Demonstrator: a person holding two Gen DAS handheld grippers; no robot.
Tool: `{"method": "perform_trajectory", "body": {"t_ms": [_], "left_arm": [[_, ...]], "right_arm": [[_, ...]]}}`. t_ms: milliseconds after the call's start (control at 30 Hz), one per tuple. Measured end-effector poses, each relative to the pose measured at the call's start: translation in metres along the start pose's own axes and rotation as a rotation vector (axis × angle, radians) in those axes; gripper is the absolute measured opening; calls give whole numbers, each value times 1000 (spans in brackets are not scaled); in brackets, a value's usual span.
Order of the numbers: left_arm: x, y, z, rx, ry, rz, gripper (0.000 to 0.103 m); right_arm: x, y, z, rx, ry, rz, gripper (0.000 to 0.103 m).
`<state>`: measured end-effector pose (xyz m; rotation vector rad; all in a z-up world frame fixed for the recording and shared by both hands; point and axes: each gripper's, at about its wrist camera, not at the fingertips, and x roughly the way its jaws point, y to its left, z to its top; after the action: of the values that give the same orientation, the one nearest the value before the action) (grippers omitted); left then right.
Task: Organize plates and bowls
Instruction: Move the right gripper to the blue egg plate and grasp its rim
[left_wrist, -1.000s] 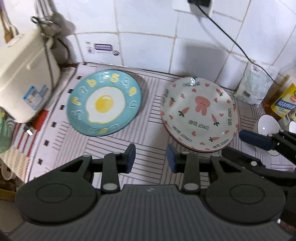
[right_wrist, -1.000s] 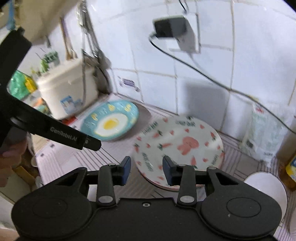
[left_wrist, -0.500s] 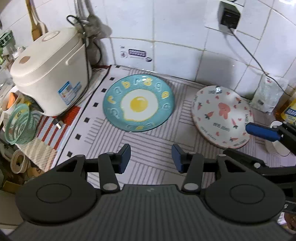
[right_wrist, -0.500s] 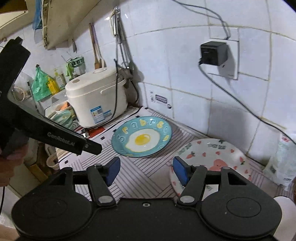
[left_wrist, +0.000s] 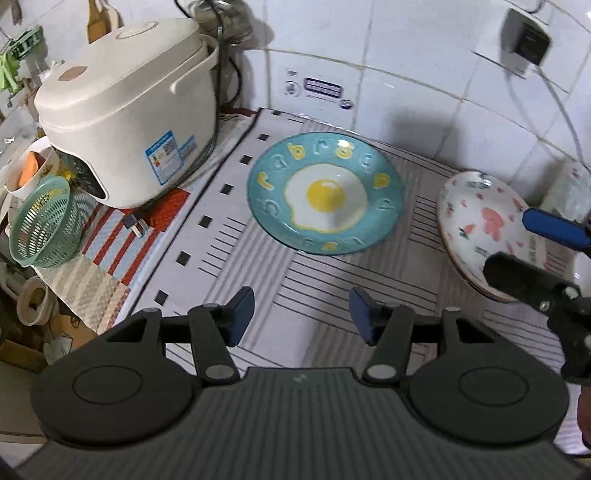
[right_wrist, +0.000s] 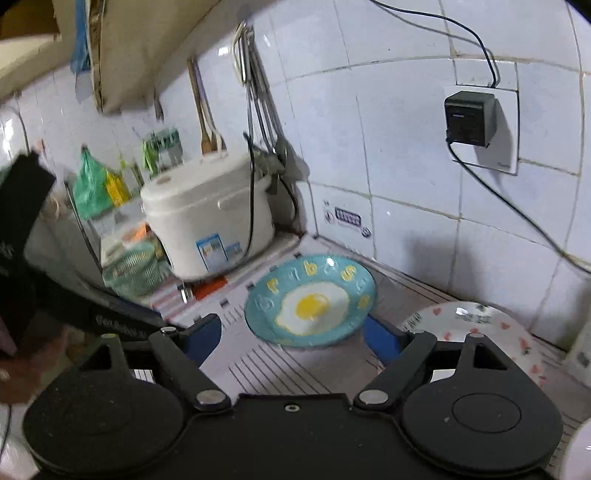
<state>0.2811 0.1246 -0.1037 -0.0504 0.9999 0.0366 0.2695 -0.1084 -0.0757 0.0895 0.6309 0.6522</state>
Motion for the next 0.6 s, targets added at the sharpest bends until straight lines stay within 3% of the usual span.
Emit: {"method": "perform_trajectory", "body": {"t_ms": [200, 300, 600], "left_arm": [[30, 18, 9, -39, -95, 83, 72], [50, 27, 15, -52, -126, 111, 74], [115, 47, 34, -35, -64, 42, 74]], "right_arm": [[40, -12, -9, 125, -81, -53, 89], [66, -22, -16, 200, -69, -76, 89], [130, -30, -50, 422, 11, -58, 89]]}}
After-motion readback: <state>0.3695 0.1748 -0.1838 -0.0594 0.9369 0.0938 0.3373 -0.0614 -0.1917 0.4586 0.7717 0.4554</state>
